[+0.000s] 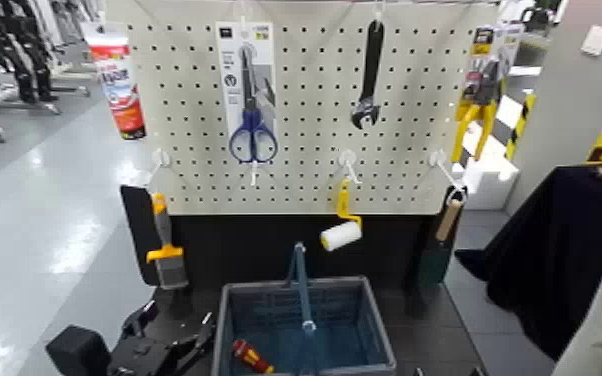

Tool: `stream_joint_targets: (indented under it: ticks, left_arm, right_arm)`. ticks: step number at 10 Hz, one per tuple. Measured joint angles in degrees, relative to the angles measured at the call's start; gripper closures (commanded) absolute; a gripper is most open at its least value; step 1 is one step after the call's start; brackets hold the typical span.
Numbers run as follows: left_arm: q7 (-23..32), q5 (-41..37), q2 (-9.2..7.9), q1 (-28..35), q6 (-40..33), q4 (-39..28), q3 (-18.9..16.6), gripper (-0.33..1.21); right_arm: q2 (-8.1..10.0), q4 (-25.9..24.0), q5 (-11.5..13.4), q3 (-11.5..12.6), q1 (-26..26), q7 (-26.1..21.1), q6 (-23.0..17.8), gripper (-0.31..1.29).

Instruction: Put the black wrench into the crate.

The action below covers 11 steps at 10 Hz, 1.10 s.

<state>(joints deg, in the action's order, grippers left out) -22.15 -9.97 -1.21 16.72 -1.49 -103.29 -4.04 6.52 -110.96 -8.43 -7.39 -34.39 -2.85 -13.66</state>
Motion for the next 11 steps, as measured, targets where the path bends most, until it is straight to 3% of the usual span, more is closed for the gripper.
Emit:
stream_joint_targets:
  ticks: [3, 11]
  left_arm:
    - [-0.08, 0.43, -0.14, 0.01, 0.02, 0.00, 0.04, 0.14]
    - [-0.08, -0.03, -0.01, -0.10, 1.04, -0.08, 0.04, 0.14]
  right_arm:
    - [0.33, 0.20, -1.28, 0.40, 0.10, 0.78, 0.36, 0.37]
    - [-0.56, -0.11, -1.53, 2.08, 1.65, 1.06, 0.28, 0.37]
